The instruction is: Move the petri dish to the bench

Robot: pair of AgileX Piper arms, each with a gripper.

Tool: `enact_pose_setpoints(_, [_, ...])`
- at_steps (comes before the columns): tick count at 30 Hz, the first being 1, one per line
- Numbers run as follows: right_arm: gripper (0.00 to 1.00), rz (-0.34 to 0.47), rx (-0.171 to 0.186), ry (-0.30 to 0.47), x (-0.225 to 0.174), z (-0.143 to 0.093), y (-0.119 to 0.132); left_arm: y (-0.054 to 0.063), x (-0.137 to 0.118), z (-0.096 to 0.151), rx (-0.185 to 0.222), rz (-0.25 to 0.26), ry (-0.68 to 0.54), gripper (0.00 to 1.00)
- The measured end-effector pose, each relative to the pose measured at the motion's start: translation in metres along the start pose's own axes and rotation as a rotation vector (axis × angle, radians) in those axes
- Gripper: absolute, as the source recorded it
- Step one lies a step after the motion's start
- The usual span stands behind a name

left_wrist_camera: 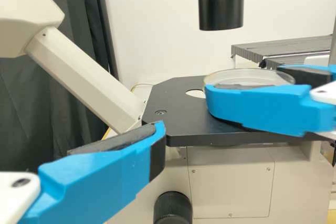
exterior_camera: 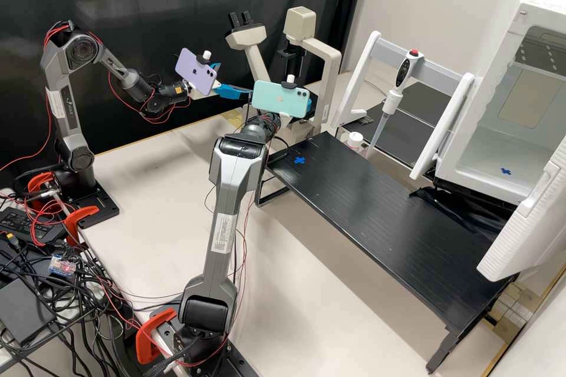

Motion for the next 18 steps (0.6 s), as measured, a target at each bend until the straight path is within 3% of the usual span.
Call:
enact_pose_setpoints(6, [0.0,0.039,-0.013,0.051,-0.029,-0.004,-0.001,0.0,0.0,0.0,0.0,0.0,0.0,1.0])
enact_pose_setpoints(10, [0.0,0.069,-0.059,0.098,-0.051,-0.008,-0.001,0.0,0.0,0.0,0.0,0.0,0.0,1.0])
enact_pose_setpoints(16, [0.0,0.083,-0.08,0.118,-0.087,0.004,-0.005,0.0,0.0,0.0,0.0,0.0,0.0,1.0])
enact_pose_setpoints(18, [0.0,0.105,-0.072,0.127,-0.102,0.011,-0.006,0.0,0.0,0.0,0.0,0.0,0.0,1.0])
